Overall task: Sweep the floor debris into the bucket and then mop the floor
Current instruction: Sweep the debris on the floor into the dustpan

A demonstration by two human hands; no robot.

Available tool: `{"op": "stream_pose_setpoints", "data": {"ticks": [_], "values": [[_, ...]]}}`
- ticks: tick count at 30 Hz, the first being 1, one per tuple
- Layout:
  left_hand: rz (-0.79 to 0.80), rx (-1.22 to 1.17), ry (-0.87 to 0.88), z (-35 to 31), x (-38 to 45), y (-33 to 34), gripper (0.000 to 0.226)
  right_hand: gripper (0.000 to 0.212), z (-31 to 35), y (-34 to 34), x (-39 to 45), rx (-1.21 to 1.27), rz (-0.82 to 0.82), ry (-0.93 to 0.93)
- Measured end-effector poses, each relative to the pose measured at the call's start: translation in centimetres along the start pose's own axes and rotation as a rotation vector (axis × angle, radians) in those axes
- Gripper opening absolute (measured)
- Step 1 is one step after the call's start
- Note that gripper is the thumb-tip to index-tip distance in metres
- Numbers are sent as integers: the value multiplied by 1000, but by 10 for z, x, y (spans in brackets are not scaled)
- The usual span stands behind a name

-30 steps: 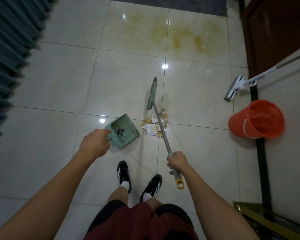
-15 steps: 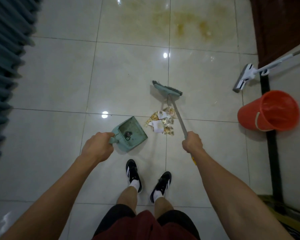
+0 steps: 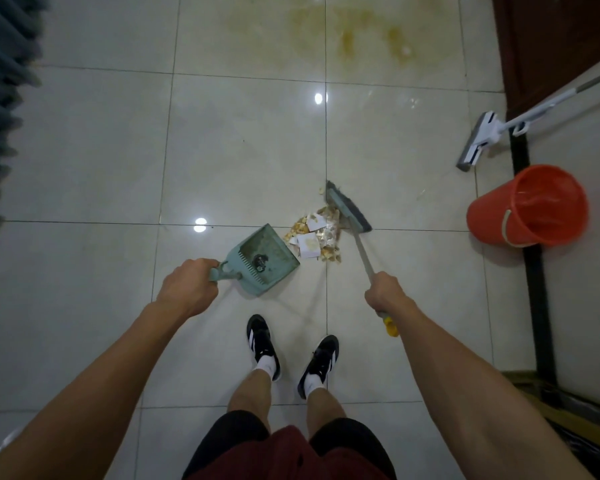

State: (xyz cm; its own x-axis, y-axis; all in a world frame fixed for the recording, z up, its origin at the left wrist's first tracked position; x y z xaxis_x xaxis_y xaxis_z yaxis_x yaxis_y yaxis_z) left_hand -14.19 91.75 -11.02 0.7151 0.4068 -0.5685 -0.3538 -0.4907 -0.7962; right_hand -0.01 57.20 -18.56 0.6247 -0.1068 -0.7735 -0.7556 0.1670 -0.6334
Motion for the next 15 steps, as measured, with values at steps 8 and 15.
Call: {"op": "stream_pose_setpoints", "data": {"ticks": [8, 15], "values": [[-6, 1, 6, -17, -1, 4, 28, 31, 9, 39, -38, -65, 126, -116], [-14, -5, 23, -19, -11, 14, 26, 40, 2, 73, -64, -21, 218, -189]]}}
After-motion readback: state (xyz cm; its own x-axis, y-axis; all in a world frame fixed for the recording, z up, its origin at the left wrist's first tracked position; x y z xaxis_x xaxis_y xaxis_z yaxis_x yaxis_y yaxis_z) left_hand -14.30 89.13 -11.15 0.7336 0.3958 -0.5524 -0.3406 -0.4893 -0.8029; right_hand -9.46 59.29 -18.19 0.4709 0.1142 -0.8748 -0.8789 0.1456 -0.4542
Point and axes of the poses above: each hand's wrist, its own x-axis towards the middle knuckle, its own y-axis out of the palm, z = x × y, the point moved 2 cm from there along x, towards the middle knuckle, and after that the axes turned 3 degrees about -z, right-handed, at the moved point
